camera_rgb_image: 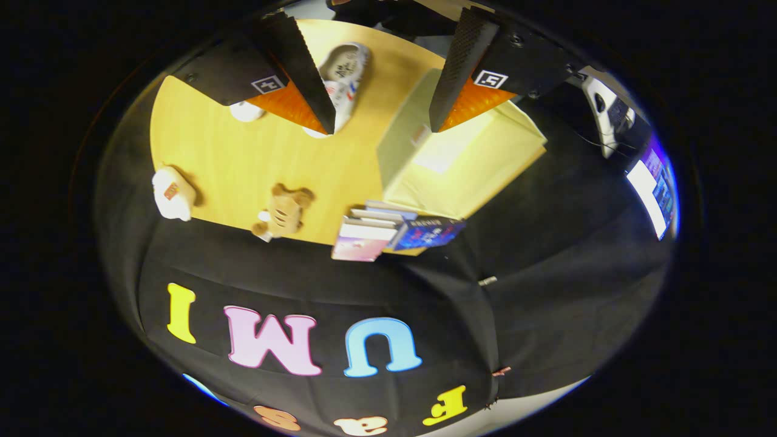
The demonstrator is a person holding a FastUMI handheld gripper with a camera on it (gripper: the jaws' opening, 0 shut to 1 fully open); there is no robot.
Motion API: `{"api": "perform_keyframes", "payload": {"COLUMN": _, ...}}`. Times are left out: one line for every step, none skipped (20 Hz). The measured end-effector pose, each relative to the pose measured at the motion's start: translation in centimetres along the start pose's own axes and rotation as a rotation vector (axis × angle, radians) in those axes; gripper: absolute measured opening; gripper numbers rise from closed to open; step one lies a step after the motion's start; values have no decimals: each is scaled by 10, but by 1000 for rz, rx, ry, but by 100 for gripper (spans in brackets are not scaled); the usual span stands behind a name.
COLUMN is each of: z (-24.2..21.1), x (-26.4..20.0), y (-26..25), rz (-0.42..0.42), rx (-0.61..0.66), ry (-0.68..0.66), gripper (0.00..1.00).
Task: Open the storage box then place both shoes into the box .Put the left shoe in first, then the right shoe, with the right side of both shoes facing outward in a uniform manner.
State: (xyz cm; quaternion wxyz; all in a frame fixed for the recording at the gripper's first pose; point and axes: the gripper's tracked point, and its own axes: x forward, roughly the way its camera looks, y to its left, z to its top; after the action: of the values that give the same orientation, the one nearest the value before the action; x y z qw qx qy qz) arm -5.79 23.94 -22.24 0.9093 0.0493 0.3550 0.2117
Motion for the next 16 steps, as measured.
{"api": "perform_keyframes", "payload": {"z": -19, "x": 2, "y": -17, "rz": -40, "rx": -17, "ry": 34, "gripper": 96}}
{"api": "perform_keyframes", "payload": {"z": -36, "x": 5, "y": -33, "rz": -70, "rx": -29, "ry": 64, "gripper": 96}}
{"api": "perform_keyframes", "payload": {"z": -52, "x": 9, "y": -43, "rz": -87, "rx": -38, "ry": 99, "gripper": 96}}
{"api": "perform_keyframes", "payload": {"z": -64, "x": 14, "y": -48, "rz": -95, "rx": -42, "ry": 122, "gripper": 95}}
{"api": "perform_keyframes", "payload": {"z": -78, "x": 20, "y": -52, "rz": -105, "rx": -49, "ry": 155, "gripper": 94}}
{"api": "perform_keyframes", "payload": {"z": -93, "x": 27, "y": -57, "rz": -116, "rx": -55, "ry": 182, "gripper": 94}}
{"api": "perform_keyframes", "payload": {"z": -104, "x": 32, "y": -63, "rz": -129, "rx": -56, "ry": 205, "gripper": 94}}
{"api": "perform_keyframes", "payload": {"z": -113, "x": 35, "y": -66, "rz": -136, "rx": -54, "ry": 226, "gripper": 93}}
{"api": "perform_keyframes", "payload": {"z": -120, "x": 43, "y": -69, "rz": -144, "rx": -50, "ry": 235, "gripper": 89}}
{"api": "perform_keyframes", "payload": {"z": -129, "x": 52, "y": -72, "rz": -152, "rx": -46, "ry": 246, "gripper": 86}}
{"api": "perform_keyframes", "payload": {"z": -135, "x": 60, "y": -75, "rz": -155, "rx": -36, "ry": 259, "gripper": 84}}
{"api": "perform_keyframes", "payload": {"z": -139, "x": 69, "y": -76, "rz": -157, "rx": -18, "ry": 265, "gripper": 84}}
{"api": "perform_keyframes", "payload": {"z": -141, "x": 77, "y": -76, "rz": -151, "rx": 3, "ry": 267, "gripper": 82}}
{"api": "perform_keyframes", "payload": {"z": -142, "x": 85, "y": -77, "rz": -155, "rx": 17, "ry": 268, "gripper": 81}}
{"api": "perform_keyframes", "payload": {"z": -143, "x": 93, "y": -80, "rz": -162, "rx": 25, "ry": 273, "gripper": 79}}
{"api": "perform_keyframes", "payload": {"z": -142, "x": 100, "y": -83, "rz": -164, "rx": 42, "ry": 270, "gripper": 78}}
